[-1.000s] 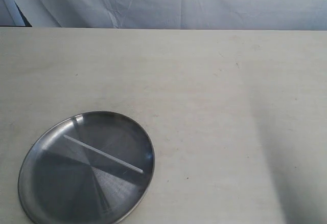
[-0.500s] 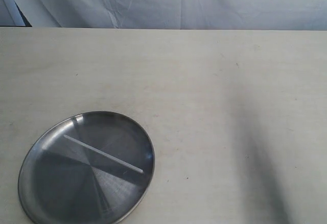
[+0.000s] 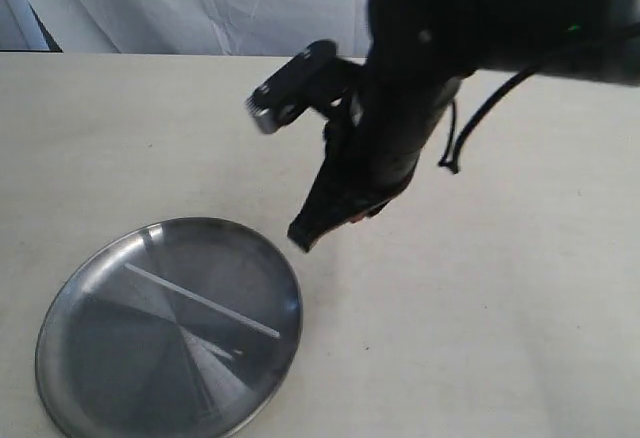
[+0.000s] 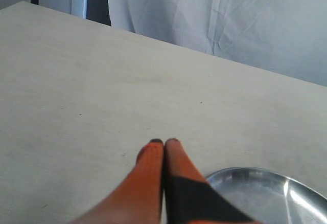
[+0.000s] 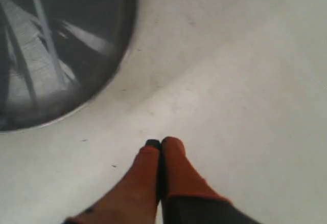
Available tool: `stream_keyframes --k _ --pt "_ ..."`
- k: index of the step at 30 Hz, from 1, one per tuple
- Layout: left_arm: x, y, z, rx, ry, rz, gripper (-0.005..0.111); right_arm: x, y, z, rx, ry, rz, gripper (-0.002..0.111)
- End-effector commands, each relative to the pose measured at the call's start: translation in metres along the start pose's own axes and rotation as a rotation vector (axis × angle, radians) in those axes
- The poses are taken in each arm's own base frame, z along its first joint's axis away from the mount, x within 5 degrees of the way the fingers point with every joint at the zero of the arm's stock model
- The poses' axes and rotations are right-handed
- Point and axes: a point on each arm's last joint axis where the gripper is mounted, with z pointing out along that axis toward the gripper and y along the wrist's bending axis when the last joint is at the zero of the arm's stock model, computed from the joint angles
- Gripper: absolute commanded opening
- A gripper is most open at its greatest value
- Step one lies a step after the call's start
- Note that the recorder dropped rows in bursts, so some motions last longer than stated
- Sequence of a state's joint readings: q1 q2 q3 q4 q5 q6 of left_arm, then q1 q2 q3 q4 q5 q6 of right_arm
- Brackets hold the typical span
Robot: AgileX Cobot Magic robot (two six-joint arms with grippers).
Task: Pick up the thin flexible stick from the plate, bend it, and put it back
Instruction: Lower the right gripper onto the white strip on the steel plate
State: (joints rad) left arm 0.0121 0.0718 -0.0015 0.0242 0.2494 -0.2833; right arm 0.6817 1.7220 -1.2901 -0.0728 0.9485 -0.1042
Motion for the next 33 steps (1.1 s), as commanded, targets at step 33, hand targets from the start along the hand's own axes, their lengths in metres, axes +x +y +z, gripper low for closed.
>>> stream_keyframes --k 33 --pt "-0.001 -0.001 0.000 0.010 -0.021 0.004 0.000 -0.032 0.123 0.118 0.024 0.061 -0.340 0.040"
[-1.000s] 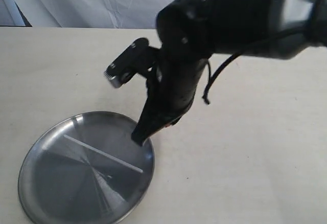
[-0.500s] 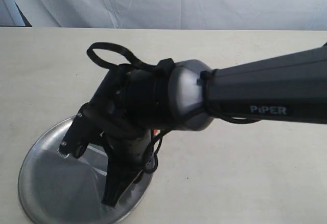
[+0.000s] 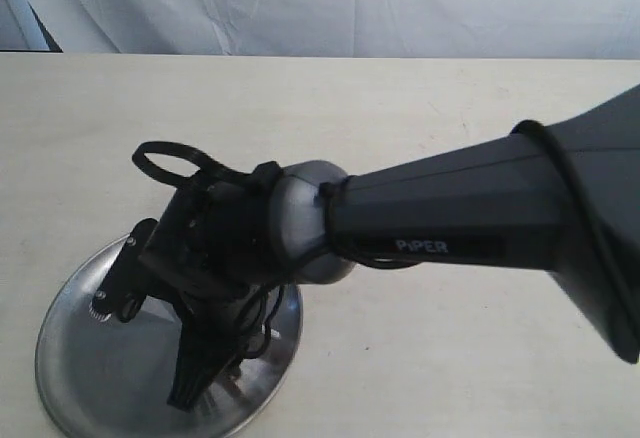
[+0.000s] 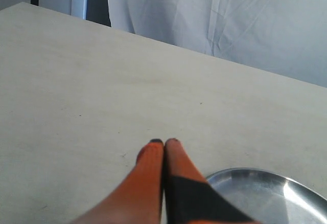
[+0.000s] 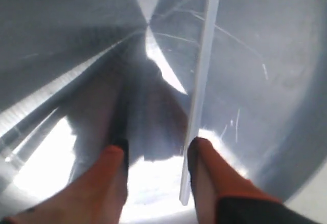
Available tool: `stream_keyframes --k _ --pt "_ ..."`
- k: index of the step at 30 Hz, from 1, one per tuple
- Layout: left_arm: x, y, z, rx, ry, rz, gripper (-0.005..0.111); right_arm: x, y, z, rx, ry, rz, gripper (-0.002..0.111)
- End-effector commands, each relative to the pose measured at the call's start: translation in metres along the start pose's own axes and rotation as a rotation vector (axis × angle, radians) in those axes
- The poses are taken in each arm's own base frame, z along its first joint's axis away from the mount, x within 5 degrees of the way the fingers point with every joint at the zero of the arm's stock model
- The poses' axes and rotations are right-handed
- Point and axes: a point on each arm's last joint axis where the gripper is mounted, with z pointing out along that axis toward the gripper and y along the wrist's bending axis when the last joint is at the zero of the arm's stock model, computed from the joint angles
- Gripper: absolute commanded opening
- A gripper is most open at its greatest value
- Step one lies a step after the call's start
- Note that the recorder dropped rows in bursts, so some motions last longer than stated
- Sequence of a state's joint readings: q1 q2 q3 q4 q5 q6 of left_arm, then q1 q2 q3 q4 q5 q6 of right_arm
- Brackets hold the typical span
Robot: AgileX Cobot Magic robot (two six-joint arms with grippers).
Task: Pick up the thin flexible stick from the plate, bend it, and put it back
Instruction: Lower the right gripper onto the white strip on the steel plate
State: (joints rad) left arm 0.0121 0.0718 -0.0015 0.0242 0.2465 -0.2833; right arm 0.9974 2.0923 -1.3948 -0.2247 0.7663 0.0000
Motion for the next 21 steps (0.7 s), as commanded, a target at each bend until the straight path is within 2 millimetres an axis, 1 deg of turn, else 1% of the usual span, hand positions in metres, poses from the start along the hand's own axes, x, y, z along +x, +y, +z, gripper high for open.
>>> stream_keyframes --k 1,5,7,9,13,16,18,20,21 --pt "-0.001 -0.001 0.000 0.009 -0.019 0.004 0.000 0.001 0.000 0.009 0.007 0.030 -0.002 0.040" --pt "-0.001 -0.001 0.000 0.009 -0.019 0.004 0.000 0.003 0.001 0.019 0.009 0.053 -0.003 0.040" --pt "-0.001 -0.001 0.000 0.009 -0.019 0.004 0.000 0.004 0.003 0.025 0.006 0.067 -0.005 0.038" --pt "-0.001 -0.001 0.000 0.009 -0.019 0.004 0.000 0.006 0.004 0.031 0.004 0.091 -0.008 0.029" --pt "-0.001 -0.001 0.000 0.009 -0.019 0.004 0.000 0.011 0.006 0.042 0.000 0.139 -0.013 0.001" --pt "-0.001 -0.001 0.000 0.009 -0.019 0.004 0.000 0.013 0.007 0.045 -0.001 0.163 -0.014 -0.001" --pt "-0.001 -0.001 0.000 0.009 -0.019 0.004 0.000 0.012 0.005 0.039 0.002 0.158 -0.011 -0.001" --pt "-0.001 -0.001 0.000 0.009 -0.019 0.004 0.000 0.008 0.002 0.021 0.009 0.113 -0.003 -0.001" --pt "-0.001 -0.001 0.000 0.009 -0.019 0.004 0.000 0.004 -0.002 0.002 0.016 0.064 0.005 -0.001"
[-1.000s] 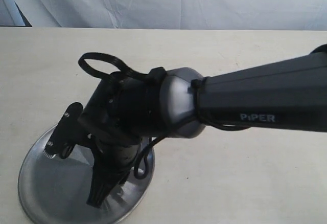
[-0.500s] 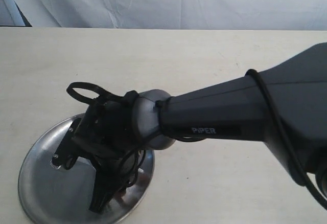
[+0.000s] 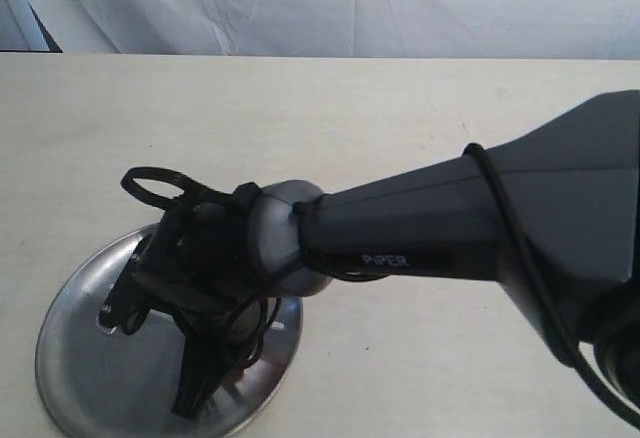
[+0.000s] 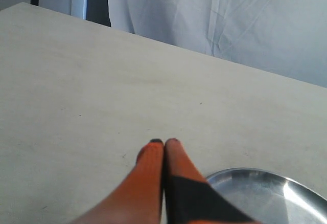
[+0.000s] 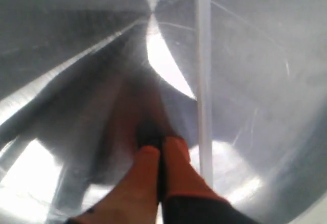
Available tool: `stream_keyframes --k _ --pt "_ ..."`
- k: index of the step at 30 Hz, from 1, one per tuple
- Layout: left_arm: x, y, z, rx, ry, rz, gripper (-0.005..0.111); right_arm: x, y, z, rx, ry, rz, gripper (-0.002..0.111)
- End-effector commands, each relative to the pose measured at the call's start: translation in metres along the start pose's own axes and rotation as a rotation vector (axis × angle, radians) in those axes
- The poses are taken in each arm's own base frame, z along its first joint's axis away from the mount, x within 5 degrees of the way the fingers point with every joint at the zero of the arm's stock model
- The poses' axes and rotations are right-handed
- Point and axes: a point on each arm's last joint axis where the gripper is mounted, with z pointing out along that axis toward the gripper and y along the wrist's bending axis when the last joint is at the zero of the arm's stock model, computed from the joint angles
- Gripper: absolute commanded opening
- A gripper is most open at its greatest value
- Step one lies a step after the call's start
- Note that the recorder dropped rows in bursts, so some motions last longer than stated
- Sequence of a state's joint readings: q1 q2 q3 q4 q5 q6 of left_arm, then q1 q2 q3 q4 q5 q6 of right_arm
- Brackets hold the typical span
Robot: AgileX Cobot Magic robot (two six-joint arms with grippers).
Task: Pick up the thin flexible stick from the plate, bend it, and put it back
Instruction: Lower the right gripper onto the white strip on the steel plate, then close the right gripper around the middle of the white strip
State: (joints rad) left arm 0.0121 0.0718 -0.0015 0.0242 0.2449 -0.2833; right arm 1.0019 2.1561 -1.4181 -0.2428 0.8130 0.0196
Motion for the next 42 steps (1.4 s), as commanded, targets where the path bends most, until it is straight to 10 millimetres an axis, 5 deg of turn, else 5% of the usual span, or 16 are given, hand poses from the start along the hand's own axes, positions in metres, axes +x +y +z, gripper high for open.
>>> stream_keyframes --k 1,5,10,16,19,34,42 --pt "-0.001 0.000 0.000 0.008 -0.017 0.004 0.000 0.002 -0.008 -0.033 0.015 -0.067 0.016 -0.001" --pt "-0.001 0.000 0.000 0.008 -0.017 0.004 0.000 -0.004 -0.017 -0.070 0.050 -0.214 0.017 -0.001" --pt "-0.001 0.000 0.000 0.008 -0.017 0.004 0.000 0.003 -0.035 -0.056 0.075 -0.152 0.087 0.003" --pt "-0.001 0.000 0.000 0.008 -0.017 0.004 0.000 0.008 -0.049 -0.039 0.071 -0.109 0.124 0.049" --pt "-0.001 0.000 0.000 0.008 -0.017 0.004 0.000 0.008 -0.046 -0.033 0.056 -0.091 0.131 0.058" --pt "-0.001 0.000 0.000 0.008 -0.017 0.004 0.000 0.008 -0.029 0.010 -0.055 -0.016 0.155 0.054" --pt "-0.001 0.000 0.000 0.008 -0.017 0.004 0.000 0.015 -0.022 0.042 -0.075 0.080 0.103 0.002"
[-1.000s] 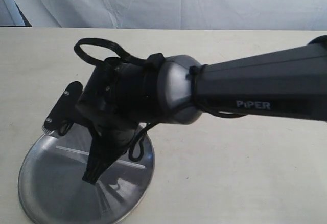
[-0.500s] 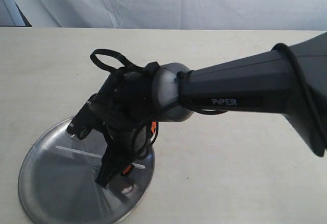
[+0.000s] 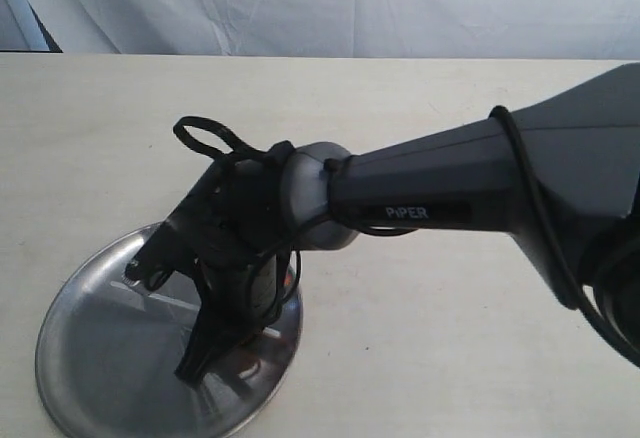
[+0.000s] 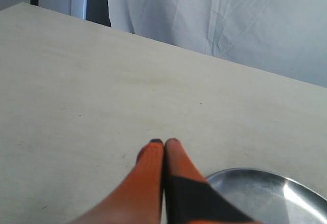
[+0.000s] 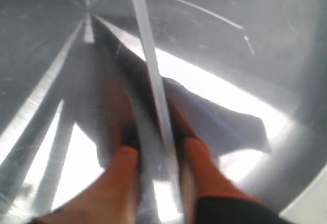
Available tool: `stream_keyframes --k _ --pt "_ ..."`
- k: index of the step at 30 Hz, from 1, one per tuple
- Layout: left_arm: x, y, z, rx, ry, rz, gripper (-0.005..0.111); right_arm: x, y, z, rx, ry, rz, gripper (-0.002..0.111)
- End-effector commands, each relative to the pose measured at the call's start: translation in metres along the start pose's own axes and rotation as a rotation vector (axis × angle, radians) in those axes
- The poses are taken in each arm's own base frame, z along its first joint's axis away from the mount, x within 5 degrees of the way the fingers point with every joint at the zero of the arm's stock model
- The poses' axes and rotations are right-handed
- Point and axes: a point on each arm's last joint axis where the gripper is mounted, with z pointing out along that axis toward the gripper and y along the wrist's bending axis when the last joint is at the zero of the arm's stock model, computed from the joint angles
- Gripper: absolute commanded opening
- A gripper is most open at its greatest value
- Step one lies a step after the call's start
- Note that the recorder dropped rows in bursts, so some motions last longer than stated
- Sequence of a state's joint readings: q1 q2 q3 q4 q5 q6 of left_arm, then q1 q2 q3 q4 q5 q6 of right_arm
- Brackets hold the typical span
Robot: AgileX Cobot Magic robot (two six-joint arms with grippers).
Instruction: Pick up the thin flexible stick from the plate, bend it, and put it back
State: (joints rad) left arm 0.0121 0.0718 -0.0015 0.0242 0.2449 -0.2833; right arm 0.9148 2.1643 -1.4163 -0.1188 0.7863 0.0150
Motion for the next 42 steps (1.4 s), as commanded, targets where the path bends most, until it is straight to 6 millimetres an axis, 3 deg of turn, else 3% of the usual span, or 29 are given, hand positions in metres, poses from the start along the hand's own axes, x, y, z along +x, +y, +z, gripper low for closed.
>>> stream_keyframes --k 1,8,18,25,38,42 --pt "-0.001 0.000 0.000 0.008 -0.017 0.004 0.000 0.010 0.000 0.033 0.012 0.084 -0.072 0.000" --pt "-0.001 0.000 0.000 0.008 -0.017 0.004 0.000 0.009 -0.005 0.014 0.041 0.074 -0.096 -0.001" --pt "-0.001 0.000 0.000 0.008 -0.017 0.004 0.000 -0.002 -0.011 -0.050 0.060 -0.116 -0.076 -0.001" --pt "-0.001 0.000 0.000 0.008 -0.017 0.004 0.000 -0.001 -0.014 -0.079 0.068 -0.188 -0.066 -0.001" --pt "-0.001 0.000 0.000 0.007 -0.017 0.009 0.000 0.014 -0.012 -0.157 -0.004 -0.352 0.021 -0.001" --pt "-0.002 0.003 0.000 -0.030 -0.028 0.200 0.000 0.030 -0.011 -0.170 -0.005 -0.385 0.024 -0.001"
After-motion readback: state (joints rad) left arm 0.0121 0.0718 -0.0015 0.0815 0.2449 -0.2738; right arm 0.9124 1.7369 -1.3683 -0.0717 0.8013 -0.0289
